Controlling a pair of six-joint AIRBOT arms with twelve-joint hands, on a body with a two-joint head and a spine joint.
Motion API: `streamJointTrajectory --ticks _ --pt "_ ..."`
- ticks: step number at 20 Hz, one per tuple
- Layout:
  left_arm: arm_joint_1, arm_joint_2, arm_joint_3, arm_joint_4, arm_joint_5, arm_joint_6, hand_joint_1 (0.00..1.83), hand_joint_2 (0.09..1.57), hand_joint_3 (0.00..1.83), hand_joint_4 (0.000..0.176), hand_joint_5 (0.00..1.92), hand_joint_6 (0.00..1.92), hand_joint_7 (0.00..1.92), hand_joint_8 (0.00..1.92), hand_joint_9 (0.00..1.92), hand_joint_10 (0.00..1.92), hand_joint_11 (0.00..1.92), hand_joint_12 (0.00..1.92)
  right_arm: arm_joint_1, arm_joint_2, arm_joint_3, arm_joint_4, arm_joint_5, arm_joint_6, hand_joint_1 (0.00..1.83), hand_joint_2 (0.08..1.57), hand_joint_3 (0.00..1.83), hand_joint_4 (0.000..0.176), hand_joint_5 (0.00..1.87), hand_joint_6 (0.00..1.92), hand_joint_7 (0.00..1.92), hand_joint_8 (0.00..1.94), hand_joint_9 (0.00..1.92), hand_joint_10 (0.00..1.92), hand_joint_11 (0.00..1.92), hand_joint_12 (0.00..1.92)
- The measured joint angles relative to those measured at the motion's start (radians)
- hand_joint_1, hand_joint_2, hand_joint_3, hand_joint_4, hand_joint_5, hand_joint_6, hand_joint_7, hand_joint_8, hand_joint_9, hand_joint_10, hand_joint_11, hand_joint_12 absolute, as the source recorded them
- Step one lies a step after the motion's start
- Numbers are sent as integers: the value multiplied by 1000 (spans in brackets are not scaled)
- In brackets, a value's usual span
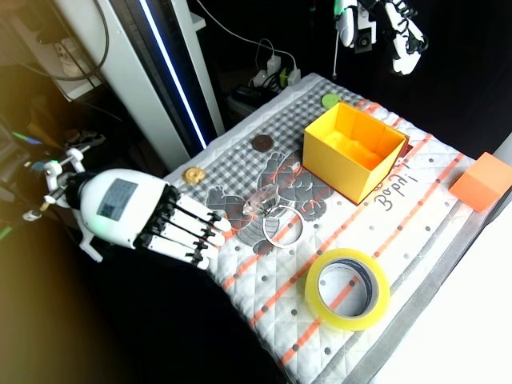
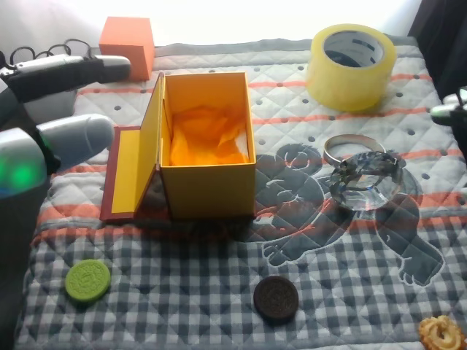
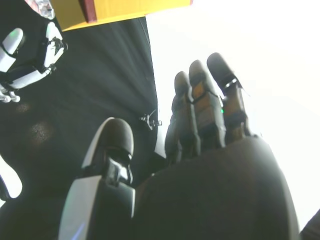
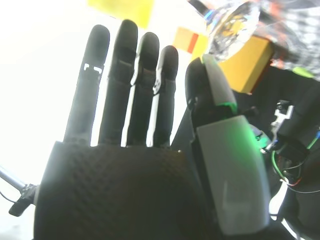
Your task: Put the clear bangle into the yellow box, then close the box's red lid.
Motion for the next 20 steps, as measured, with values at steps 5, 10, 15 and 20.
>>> streamJointTrajectory --ticks 5,10,15,20 --pt "0 0 0 -6 0 0 239 1257 0 136 475 4 347 4 249 5 0 480 106 -76 32 -58 -27 0 688 900 0 149 163 0 198 0 236 0 69 549" --pt "13 -2 0 -6 11 -1 243 1275 2 134 487 3 363 2 279 5 0 432 240 -231 147 -136 -207 19 701 777 0 176 287 2 335 5 363 11 203 510" --pt "13 -8 0 -3 11 -1 298 1274 0 144 454 2 338 2 272 5 0 411 251 -261 203 -116 -317 39 910 963 0 0 719 8 842 16 821 47 381 942" --pt "13 -15 2 1 35 -1 323 1263 0 147 427 1 385 2 331 3 0 635 258 -270 207 -120 -300 32 1371 1112 3 0 856 1012 1070 809 950 1159 774 1048"
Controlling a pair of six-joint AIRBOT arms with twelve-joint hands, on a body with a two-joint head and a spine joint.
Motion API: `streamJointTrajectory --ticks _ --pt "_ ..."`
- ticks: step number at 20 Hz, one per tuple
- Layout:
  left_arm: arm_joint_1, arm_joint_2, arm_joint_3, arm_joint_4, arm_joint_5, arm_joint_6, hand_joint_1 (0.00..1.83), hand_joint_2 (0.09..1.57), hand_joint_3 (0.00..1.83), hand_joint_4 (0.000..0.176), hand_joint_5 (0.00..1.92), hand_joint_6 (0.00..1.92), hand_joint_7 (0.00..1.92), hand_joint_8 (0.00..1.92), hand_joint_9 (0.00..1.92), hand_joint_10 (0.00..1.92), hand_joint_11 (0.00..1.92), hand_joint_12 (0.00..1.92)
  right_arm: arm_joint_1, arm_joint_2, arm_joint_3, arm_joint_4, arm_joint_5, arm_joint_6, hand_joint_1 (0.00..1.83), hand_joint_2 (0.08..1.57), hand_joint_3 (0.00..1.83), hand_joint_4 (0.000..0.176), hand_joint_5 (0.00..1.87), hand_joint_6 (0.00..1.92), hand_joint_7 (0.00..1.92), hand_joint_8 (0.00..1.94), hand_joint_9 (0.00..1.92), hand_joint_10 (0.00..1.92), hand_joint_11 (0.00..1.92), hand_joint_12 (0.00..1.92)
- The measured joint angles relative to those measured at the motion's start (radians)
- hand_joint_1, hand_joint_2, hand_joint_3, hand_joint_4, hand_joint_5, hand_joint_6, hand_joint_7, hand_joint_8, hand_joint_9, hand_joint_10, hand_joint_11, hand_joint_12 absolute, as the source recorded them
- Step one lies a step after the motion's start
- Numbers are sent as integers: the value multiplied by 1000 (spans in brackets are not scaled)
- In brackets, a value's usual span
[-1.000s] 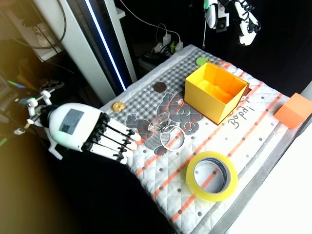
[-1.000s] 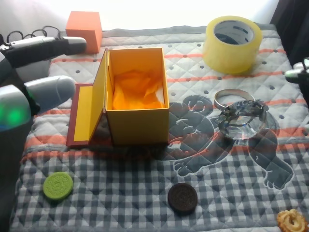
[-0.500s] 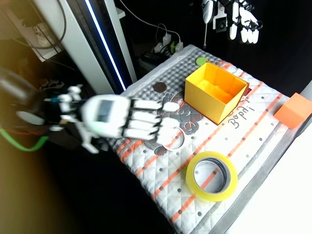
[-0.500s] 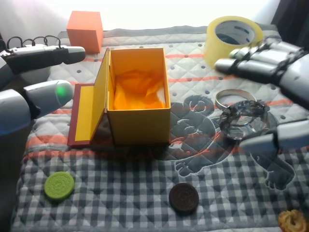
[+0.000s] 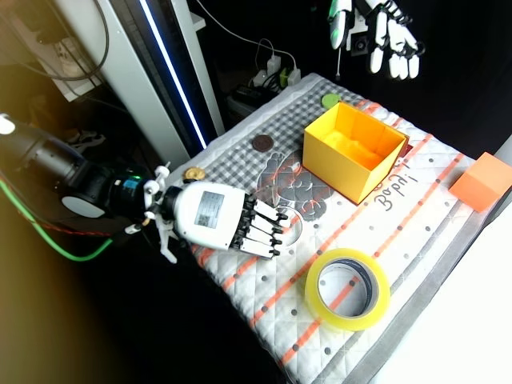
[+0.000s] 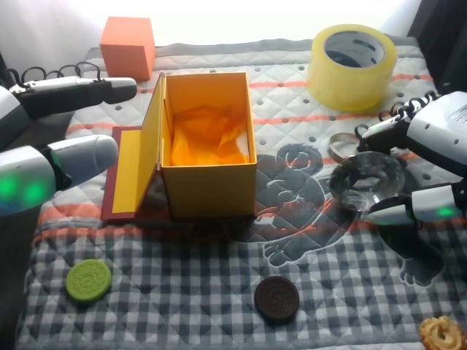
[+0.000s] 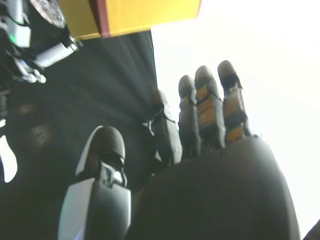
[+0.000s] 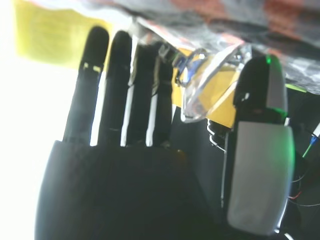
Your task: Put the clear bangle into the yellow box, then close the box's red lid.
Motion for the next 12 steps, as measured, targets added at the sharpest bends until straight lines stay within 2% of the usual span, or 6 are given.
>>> streamJointTrajectory --ticks 3,4,6,8,10,12 --pt "2 -5 6 -8 4 -1 317 1261 0 147 431 0 417 0 374 1 0 782 14 1 -2 -10 -11 -1 1372 1128 0 0 806 1126 1015 865 952 1187 818 882" --pt "2 -6 6 -6 7 0 288 1267 3 146 423 1 408 0 364 1 0 783 25 5 -8 -16 -19 -2 1264 1120 0 0 886 1027 1066 918 1079 677 892 920" --pt "2 -12 6 0 13 0 258 1270 2 150 409 1 382 0 346 0 0 742 72 18 -28 -71 -33 -1 1226 1135 0 0 859 1088 1058 944 1241 190 994 868" --pt "2 -12 6 -1 11 -1 251 1278 2 148 399 1 344 2 302 2 0 622 130 17 -32 -110 -7 2 1222 1134 0 0 854 1097 1062 934 1289 66 940 906" --pt "2 -12 13 -5 11 -2 182 1289 2 151 396 1 337 0 293 1 0 462 211 1 -24 -124 35 2 1224 1140 0 0 828 1131 1062 938 1290 14 1027 734" --pt "2 -12 14 -10 11 -2 185 1296 3 131 424 3 368 4 323 4 0 380 291 -13 -11 -174 48 3 1230 1125 0 0 860 1080 1095 885 1298 6 1018 689"
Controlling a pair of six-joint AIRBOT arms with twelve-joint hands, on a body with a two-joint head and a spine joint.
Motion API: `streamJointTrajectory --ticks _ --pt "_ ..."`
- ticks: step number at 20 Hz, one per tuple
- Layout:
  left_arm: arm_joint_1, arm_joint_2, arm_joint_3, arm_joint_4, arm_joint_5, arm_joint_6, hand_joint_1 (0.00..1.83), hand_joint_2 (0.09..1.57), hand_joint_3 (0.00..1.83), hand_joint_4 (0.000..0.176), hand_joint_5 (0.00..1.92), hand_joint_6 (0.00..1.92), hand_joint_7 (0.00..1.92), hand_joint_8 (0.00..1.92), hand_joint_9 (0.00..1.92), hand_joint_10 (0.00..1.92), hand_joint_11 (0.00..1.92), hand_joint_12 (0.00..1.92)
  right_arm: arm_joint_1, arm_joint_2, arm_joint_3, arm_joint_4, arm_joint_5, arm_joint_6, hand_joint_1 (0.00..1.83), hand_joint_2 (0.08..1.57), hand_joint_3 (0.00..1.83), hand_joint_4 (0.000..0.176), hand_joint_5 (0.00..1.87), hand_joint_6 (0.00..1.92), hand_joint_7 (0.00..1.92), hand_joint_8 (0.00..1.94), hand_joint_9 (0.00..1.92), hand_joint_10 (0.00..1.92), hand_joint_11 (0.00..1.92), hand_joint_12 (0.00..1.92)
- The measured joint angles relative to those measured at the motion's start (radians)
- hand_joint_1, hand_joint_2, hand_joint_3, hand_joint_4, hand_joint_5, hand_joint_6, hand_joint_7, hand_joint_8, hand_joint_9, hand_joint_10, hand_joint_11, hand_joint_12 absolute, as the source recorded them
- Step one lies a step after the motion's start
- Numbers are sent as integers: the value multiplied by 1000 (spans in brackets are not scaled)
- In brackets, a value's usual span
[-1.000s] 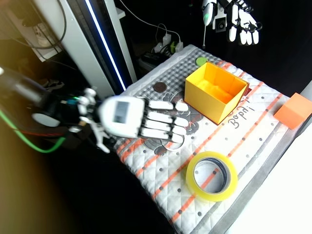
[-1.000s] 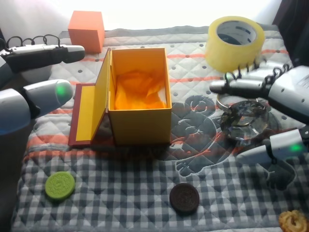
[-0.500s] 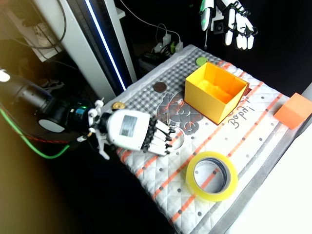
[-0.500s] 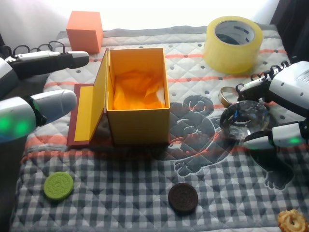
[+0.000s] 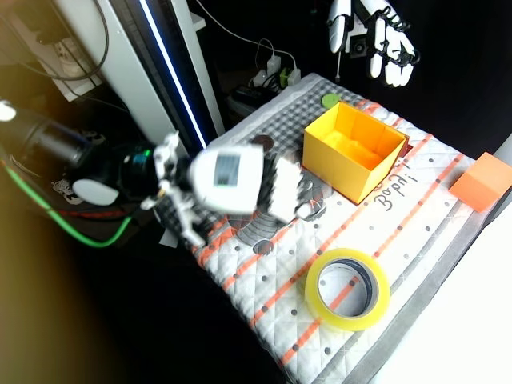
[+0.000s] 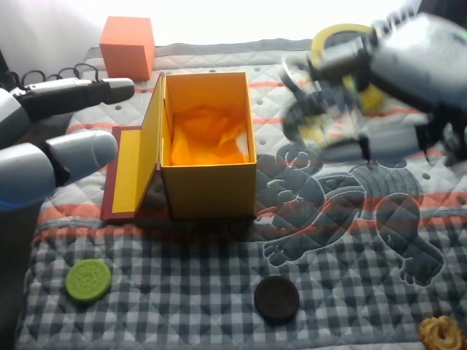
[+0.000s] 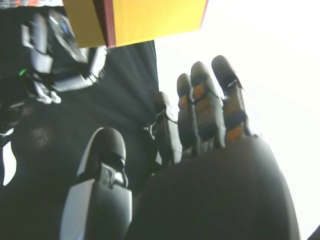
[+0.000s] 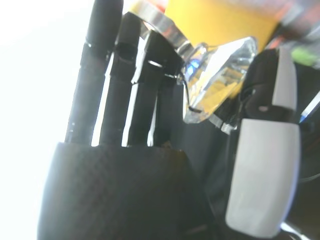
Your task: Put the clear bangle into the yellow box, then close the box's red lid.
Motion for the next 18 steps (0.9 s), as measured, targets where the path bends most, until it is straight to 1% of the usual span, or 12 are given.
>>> streamJointTrajectory --ticks 2,4,7,10,11,12,13,14,15,16,17,18 --pt "-3 0 8 -1 2 0 257 1278 1 133 447 0 411 0 344 2 0 498 48 -32 13 -14 2 0 1245 1120 0 0 848 1081 1129 841 1340 11 1070 665" --pt "-6 0 16 -5 -5 -1 269 1275 0 119 459 0 387 2 342 0 0 632 79 -95 37 -24 -8 0 1256 1101 0 0 879 1041 1182 742 1378 9 1166 619" --pt "-9 -8 21 -5 1 0 285 1264 0 140 419 0 363 2 338 2 0 657 79 -164 53 -38 -71 1 1251 1095 0 0 904 1021 1181 728 1328 0 1166 613" --pt "-18 -13 26 -7 4 -2 226 1276 3 129 442 3 363 0 332 0 0 648 83 -192 60 -35 -97 4 1257 1103 2 0 900 962 1135 873 1353 4 1044 815" --pt "-18 -13 26 -6 2 -2 223 1278 4 131 433 0 357 0 329 0 0 647 83 -192 60 -32 -98 4 1258 1107 0 0 914 919 1109 939 1356 4 958 1037" --pt "-18 -13 28 -7 5 -2 226 1277 2 135 438 1 357 0 322 2 0 600 83 -191 60 -27 -99 4 1146 1147 0 0 906 1051 986 435 1191 0 745 1237" --pt "-18 -13 28 -10 8 -2 209 1281 3 135 438 1 354 0 320 1 0 603 83 -192 60 -26 -99 4 1081 1162 0 0 891 1106 978 158 1032 0 528 1212" --pt "-18 -18 30 -10 7 -2 212 1282 0 123 458 1 361 0 327 1 0 650 83 -192 60 -27 -100 4 836 1156 0 0 820 437 838 36 847 0 371 1086" --pt "-21 -21 30 -12 10 -2 184 1290 1 127 446 1 351 0 316 0 0 626 83 -192 60 -28 -100 3 748 1134 0 0 810 144 788 12 792 4 322 1073" --pt "-21 -21 30 -10 12 -2 190 1290 1 125 443 0 341 0 310 0 0 616 83 -192 60 -30 -101 2 616 1118 0 0 737 46 658 2 662 0 206 1032" --pt "-21 -21 30 -11 12 -2 229 1282 0 125 445 1 339 0 314 2 0 616 83 -192 60 -30 -103 3 478 1106 0 0 584 10 845 3 840 373 464 1536" --pt "-21 -21 30 -16 12 -2 208 1284 0 129 430 1 340 1 318 3 0 614 89 -192 60 -29 -100 4 238 1124 0 0 391 1 806 0 781 476 463 1629"
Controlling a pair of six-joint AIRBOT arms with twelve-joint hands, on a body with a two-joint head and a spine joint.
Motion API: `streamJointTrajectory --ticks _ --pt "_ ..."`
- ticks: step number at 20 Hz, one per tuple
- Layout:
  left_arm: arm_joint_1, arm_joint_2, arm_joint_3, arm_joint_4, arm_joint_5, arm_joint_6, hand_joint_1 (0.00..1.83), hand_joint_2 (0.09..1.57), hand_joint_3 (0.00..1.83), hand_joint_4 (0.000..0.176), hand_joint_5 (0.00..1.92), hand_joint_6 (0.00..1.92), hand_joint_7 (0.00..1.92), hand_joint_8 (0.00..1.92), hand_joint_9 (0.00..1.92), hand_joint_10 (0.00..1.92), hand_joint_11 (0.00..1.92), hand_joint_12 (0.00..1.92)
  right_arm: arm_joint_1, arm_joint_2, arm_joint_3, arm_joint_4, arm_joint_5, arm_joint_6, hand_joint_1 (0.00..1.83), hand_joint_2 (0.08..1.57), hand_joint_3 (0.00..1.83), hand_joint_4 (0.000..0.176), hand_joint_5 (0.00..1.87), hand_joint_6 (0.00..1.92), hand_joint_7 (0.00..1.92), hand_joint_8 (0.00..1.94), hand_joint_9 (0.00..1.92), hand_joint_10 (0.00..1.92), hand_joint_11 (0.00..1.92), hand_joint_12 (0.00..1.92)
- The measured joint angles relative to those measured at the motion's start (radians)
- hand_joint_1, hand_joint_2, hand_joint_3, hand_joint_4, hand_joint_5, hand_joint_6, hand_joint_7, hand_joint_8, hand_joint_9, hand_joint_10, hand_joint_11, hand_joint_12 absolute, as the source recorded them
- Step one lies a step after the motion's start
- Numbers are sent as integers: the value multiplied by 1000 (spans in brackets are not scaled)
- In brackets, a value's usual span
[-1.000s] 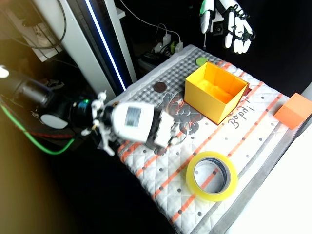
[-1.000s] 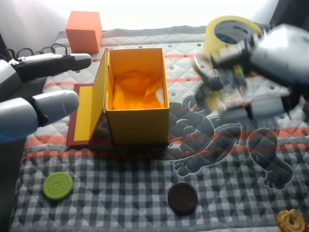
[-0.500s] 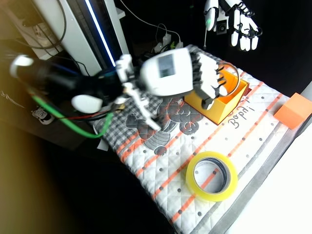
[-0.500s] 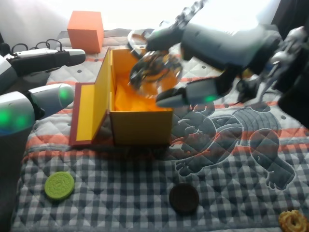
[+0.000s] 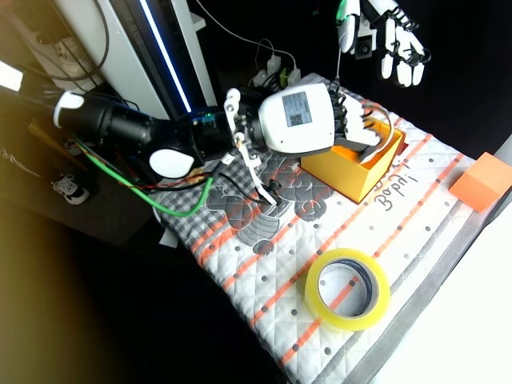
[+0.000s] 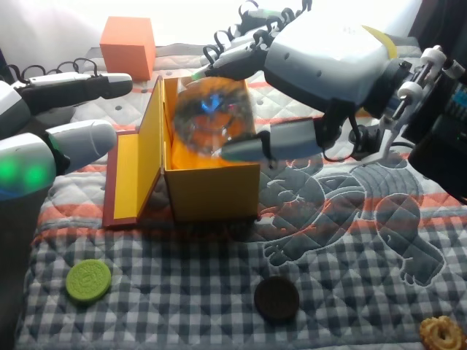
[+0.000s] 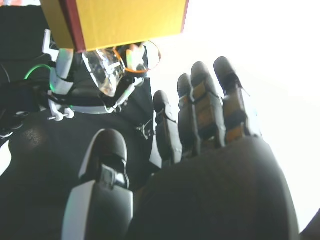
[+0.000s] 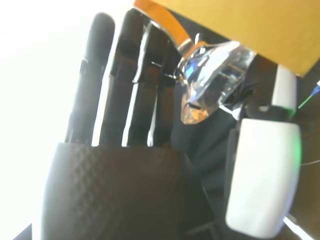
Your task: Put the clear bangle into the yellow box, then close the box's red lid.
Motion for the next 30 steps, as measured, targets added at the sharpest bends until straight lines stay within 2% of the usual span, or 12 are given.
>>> streamJointTrajectory --ticks 1,3,5,8,11,12,15,17,18,21,25,30 --pt "0 0 0 -2 0 0 204 1284 0 128 424 0 334 0 317 2 0 616 9 0 0 0 3 0 82 1133 0 0 260 0 725 0 703 480 394 1644" --pt "0 0 0 0 0 0 157 1293 0 123 436 2 338 1 326 1 0 637 13 0 0 -2 15 1 2 1079 0 75 11 0 225 0 376 119 163 1365" --pt "-11 0 0 -2 6 0 190 1286 0 120 447 2 341 1 323 0 0 571 13 0 0 -2 14 0 0 1024 0 80 0 0 31 6 51 23 6 430" --pt "-13 10 -11 16 1 -28 157 1291 2 133 396 6 326 0 310 0 0 547 13 3 -7 3 18 -1 0 972 0 109 0 0 0 0 0 0 0 15" --pt "20 57 -46 79 -47 -86 249 1285 0 55 404 4 352 6 327 7 0 537 3 88 -64 2 92 0 0 960 0 132 0 0 0 0 0 0 92 47" --pt "40 76 -60 95 -53 -93 216 1309 0 0 403 1 403 5 367 6 19 564 -13 121 -74 25 145 0 0 996 8 106 0 0 0 0 0 0 83 51" --pt "125 145 -95 125 -91 -155 260 1342 9 0 373 0 442 10 431 20 101 613 -129 220 -114 131 286 -2 0 1082 14 72 0 0 0 0 0 0 1 1" --pt "184 162 -100 132 -112 -229 230 1380 2 0 395 1 430 2 428 4 149 589 -204 260 -154 159 373 -4 0 997 0 99 0 0 0 0 0 0 0 0" --pt "213 163 -100 148 -118 -269 113 1418 13 0 348 1 374 3 369 2 116 560 -243 278 -178 166 435 -10 0 976 0 74 0 0 0 0 0 0 0 0" --pt "254 150 -99 169 -112 -326 61 1442 3 0 308 0 340 1 317 0 40 620 -300 292 -207 178 543 -22 0 989 0 133 0 0 0 0 0 0 0 0" --pt "249 88 -68 240 -20 -388 152 1439 0 0 296 0 325 0 334 0 169 506 -308 293 -208 211 571 -26 0 1046 20 107 0 0 0 0 0 0 0 0" --pt "155 13 -10 290 131 -393 228 1413 0 0 361 7 363 5 348 5 143 518 -320 290 -209 217 570 -26 0 1043 13 140 0 0 0 0 0 0 0 0"
